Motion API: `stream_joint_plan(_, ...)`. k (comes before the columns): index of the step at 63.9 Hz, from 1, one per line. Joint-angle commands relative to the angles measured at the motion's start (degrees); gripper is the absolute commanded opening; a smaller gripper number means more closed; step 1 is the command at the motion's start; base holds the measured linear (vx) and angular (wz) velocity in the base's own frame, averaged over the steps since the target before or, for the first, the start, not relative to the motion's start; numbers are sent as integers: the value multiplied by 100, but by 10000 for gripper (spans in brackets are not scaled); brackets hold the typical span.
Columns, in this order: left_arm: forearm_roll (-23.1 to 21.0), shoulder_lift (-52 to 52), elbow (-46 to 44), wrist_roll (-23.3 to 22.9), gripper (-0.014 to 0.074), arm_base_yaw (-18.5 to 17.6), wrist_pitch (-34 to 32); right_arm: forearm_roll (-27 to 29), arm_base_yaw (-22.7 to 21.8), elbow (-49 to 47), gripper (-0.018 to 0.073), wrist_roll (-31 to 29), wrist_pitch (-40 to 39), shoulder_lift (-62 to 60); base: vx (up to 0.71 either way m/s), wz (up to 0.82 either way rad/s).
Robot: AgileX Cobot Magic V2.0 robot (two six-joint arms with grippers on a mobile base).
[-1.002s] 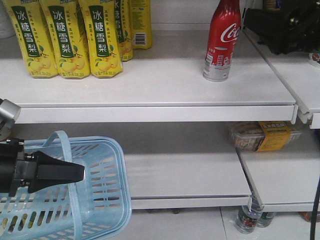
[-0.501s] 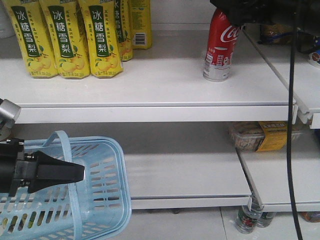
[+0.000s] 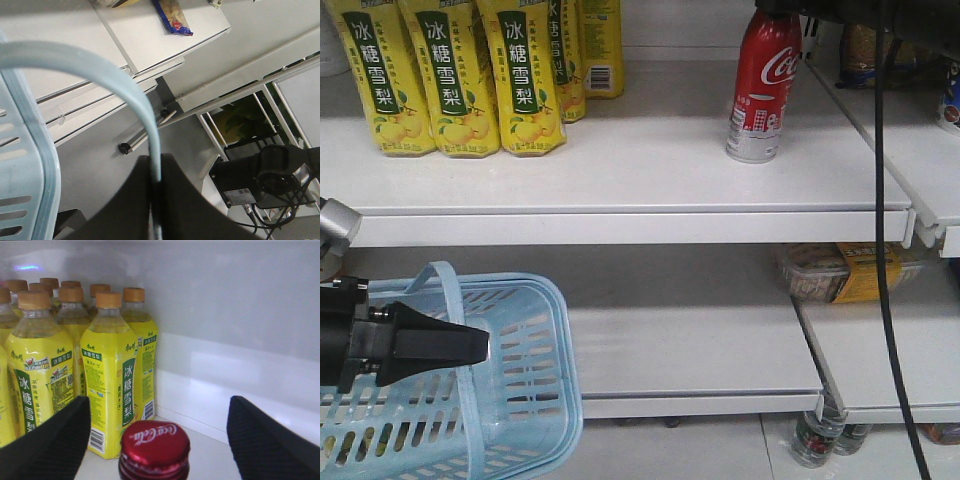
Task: Place coke in basket with both arms
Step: 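Reach the open right gripper down over the Coca-Cola bottle, then close the right gripper on the bottle cap and lift it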
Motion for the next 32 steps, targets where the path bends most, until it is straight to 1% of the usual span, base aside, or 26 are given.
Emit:
stream_joint_plan(1, -441, -141, -180, 84, -6, -22, 151, 196, 3, -205, 504, -45, -2, -193, 0, 0)
stream_joint_plan(11, -441, -141, -180, 84, -6, -22, 151, 196, 3, -205, 466, -32, 17, -126, 0, 0)
stream_joint_plan(16, -441, -141, -180, 84, -6, -22, 151, 196, 3, -205, 431, -26, 32, -126, 0, 0)
stream_joint_plan(23, -441, -141, -180, 84, -6, -22, 151, 196, 3, -205, 353, -26, 32, -126, 0, 0)
stream_joint_plan(32, -441, -141, -180, 84, -6, -22, 151, 185, 3, -205, 224, -31, 86, -126, 0, 0)
